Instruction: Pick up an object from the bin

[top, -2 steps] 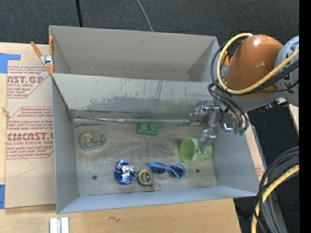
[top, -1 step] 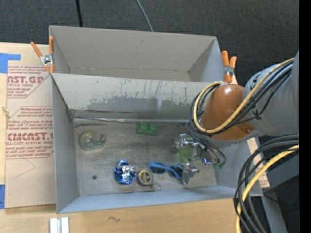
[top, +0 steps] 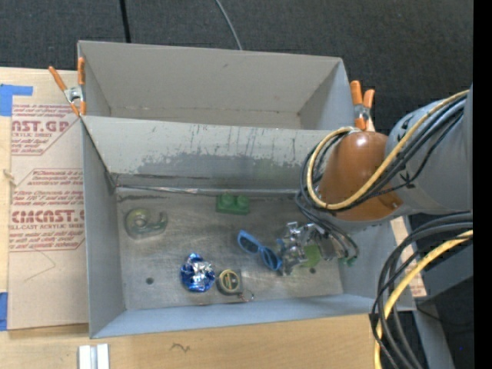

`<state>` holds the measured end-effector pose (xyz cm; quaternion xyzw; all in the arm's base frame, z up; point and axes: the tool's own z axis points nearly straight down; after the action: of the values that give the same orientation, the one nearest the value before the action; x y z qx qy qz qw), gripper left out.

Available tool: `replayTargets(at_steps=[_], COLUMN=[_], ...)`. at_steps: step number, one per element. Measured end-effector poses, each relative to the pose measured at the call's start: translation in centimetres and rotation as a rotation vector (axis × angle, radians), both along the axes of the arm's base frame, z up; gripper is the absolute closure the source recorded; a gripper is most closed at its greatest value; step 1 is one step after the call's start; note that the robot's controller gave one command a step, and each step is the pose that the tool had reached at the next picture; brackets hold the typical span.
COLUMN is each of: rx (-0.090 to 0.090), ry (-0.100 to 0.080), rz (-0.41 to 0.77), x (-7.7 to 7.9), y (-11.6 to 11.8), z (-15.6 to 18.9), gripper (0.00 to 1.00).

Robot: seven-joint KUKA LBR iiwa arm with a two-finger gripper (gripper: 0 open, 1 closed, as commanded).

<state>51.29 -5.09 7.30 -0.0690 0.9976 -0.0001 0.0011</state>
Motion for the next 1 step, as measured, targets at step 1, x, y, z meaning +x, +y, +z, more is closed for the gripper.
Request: replayTargets(at_steps=[1], rx=[0.000], ry=[0.001], rz=[0.000], x=[-0.02], y=[0.02], z=[-0.03], gripper=[1.00])
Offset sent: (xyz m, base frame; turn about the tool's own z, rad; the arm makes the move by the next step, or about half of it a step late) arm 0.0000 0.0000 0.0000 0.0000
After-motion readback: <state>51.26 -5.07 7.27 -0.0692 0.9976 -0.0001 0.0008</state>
